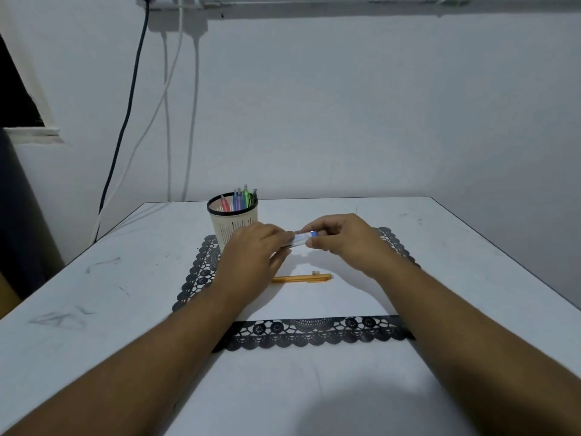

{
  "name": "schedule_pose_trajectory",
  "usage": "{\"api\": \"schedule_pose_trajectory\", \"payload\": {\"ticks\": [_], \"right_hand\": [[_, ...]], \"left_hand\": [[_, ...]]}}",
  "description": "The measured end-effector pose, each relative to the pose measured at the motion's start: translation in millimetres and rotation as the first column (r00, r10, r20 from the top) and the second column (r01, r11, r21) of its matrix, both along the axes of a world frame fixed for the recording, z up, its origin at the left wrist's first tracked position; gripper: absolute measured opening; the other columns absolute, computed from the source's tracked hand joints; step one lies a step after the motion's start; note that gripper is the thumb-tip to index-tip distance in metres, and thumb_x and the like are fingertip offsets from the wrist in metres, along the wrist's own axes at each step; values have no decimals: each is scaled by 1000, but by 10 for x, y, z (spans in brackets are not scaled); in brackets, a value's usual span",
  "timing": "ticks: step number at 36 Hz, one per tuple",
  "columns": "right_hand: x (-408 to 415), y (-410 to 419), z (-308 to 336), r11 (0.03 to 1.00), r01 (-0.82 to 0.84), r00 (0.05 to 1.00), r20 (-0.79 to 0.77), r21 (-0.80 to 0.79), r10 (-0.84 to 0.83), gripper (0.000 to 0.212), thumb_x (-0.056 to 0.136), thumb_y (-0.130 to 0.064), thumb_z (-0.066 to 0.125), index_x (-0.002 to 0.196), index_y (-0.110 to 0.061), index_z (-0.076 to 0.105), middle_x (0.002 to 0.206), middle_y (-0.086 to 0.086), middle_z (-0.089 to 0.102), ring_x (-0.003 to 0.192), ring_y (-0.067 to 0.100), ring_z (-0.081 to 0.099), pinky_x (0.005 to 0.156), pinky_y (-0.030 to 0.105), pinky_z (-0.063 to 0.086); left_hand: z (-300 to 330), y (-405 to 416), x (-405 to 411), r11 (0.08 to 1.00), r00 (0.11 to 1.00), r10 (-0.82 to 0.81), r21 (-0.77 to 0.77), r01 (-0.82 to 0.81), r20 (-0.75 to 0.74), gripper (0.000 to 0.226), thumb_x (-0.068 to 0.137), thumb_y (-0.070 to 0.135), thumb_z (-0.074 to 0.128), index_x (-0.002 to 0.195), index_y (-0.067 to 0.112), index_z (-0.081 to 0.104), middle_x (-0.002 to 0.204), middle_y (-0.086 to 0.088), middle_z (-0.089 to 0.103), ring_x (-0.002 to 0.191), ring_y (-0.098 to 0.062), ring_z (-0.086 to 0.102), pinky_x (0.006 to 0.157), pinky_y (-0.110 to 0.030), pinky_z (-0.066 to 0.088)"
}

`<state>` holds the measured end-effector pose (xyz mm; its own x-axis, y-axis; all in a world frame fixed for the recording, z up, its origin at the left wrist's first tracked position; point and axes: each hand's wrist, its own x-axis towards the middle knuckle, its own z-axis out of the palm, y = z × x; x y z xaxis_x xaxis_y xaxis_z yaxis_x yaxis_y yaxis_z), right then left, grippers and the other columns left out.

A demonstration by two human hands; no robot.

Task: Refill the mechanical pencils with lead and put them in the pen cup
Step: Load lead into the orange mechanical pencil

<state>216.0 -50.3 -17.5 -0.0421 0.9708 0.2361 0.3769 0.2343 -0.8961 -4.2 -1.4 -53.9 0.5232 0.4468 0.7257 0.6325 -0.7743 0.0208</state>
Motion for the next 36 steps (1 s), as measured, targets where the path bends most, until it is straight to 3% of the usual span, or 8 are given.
{"api": "schedule_pose_trajectory", "payload": {"ticks": [4, 7, 11, 17, 24, 30, 36], "right_hand": [[-49, -4, 5, 1000, 7, 997, -79, 15, -5, 19, 89, -11, 79, 107, -18, 80, 73, -3, 63, 65, 8, 53, 64, 20, 42], [-75, -14, -5, 1000, 0, 981, -192, -4, -1, 19, 95, -11, 73, 112, -17, 79, 89, 7, 76, 77, 13, 62, 67, 28, 46], [-79, -28, 14, 984, -117, 871, -489, -137, 35, 17, 99, -7, 65, 110, -6, 77, 96, 9, 77, 83, 16, 69, 62, 21, 52], [-119, -13, 21, 953, -197, 741, -671, -231, -10, 14, 98, -4, 63, 104, 1, 74, 80, 9, 73, 70, 13, 68, 58, 19, 51], [-149, 26, -13, 952, -155, 704, -706, -262, -80, 12, 97, -13, 68, 96, -2, 74, 69, 5, 68, 64, 13, 65, 53, 19, 52], [-126, -14, 13, 962, -147, 784, -620, -232, -30, 12, 96, -6, 69, 104, 2, 73, 91, 14, 77, 70, 13, 68, 58, 19, 54], [-201, -21, -2, 954, -105, 766, -635, -282, -103, 9, 95, -1, 67, 101, 4, 72, 86, 16, 76, 66, 16, 67, 53, 20, 52]], "left_hand": [[9, 8, -11, 1000, 999, -25, -8, 26, 46, 25, 94, 20, 73, 118, 15, 74, 104, -1, 74, 92, -24, 65, 78, -42, 53], [15, 20, -32, 999, 997, -33, -23, 35, 76, 24, 95, 20, 71, 117, 13, 72, 104, -2, 73, 92, -22, 64, 78, -39, 53], [27, 12, -39, 999, 992, -27, -28, 31, 121, 24, 94, 21, 70, 117, 13, 72, 106, -1, 72, 96, -20, 62, 82, -36, 51], [28, 9, -30, 998, 991, -63, 21, 61, 117, 21, 94, 15, 73, 114, 9, 72, 104, -4, 72, 92, -25, 64, 78, -41, 54], [43, -16, -6, 998, 991, -59, 32, 56, 121, 22, 93, 13, 73, 115, 8, 72, 106, -5, 72, 95, -22, 62, 81, -34, 51], [77, -72, -7, 1000, 991, 5, 25, -8, 132, 23, 92, 12, 74, 115, 7, 73, 106, -7, 71, 97, -24, 62, 87, -24, 41], [172, -151, -29, 999, 986, -47, -20, 51, 162, 27, 92, 20, 67, 115, 7, 73, 103, -5, 71, 95, -19, 60, 86, -19, 40]]}}
